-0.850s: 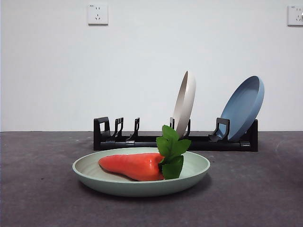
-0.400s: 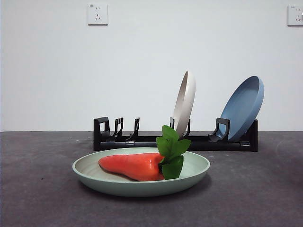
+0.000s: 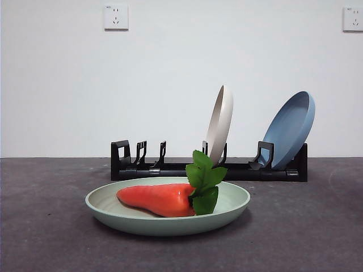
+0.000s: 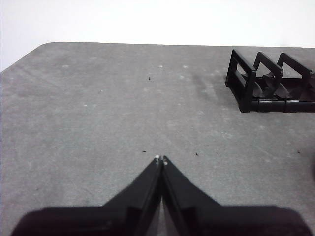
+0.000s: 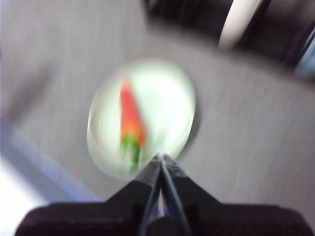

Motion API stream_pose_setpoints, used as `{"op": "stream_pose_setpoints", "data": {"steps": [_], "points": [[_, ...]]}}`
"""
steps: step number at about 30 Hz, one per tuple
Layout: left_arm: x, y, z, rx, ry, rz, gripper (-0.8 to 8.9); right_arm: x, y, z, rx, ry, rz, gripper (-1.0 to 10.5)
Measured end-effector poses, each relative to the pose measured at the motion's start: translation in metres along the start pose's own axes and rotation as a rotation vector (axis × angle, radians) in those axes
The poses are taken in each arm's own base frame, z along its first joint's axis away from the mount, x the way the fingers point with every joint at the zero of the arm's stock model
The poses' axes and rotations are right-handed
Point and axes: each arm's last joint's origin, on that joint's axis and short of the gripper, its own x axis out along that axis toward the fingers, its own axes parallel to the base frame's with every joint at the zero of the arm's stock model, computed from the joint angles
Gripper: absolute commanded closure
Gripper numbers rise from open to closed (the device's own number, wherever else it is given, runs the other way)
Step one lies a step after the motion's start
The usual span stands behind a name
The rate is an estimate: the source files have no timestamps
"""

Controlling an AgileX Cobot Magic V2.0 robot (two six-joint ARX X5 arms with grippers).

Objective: Take the green plate from the plate rack,put the plate on the table,take the carrot from the table,put the carrot in the plate

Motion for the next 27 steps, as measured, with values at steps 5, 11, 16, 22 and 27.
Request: {"op": "stream_pose_setpoints", "data": {"steps": [5, 11, 16, 22, 27], "points": [[0.0, 0.0, 0.0, 0.0, 0.0, 0.0, 8.16, -0.009, -0.022, -0.013, 0.031, -0.242, -0.12, 9.5], [0.0, 0.0, 0.0, 0.0, 0.0, 0.0, 8.16, 0.002, -0.044, -0.058, 0.034, -0.419, -0.282, 9.5], [0.0, 0.0, 0.0, 0.0, 0.0, 0.0, 8.16, 0.022, -0.053, -0.105, 0.024, -0.494, -0.338, 9.5], [0.0, 0.0, 0.0, 0.0, 0.0, 0.0, 8.15, 0.044, -0.06, -0.148, 0.057, -0.483, -0.412, 9.5], [0.0, 0.0, 0.0, 0.0, 0.0, 0.0, 8.16, 0.056, -0.063, -0.168, 0.079, -0.474, -0.407, 9.5]]}}
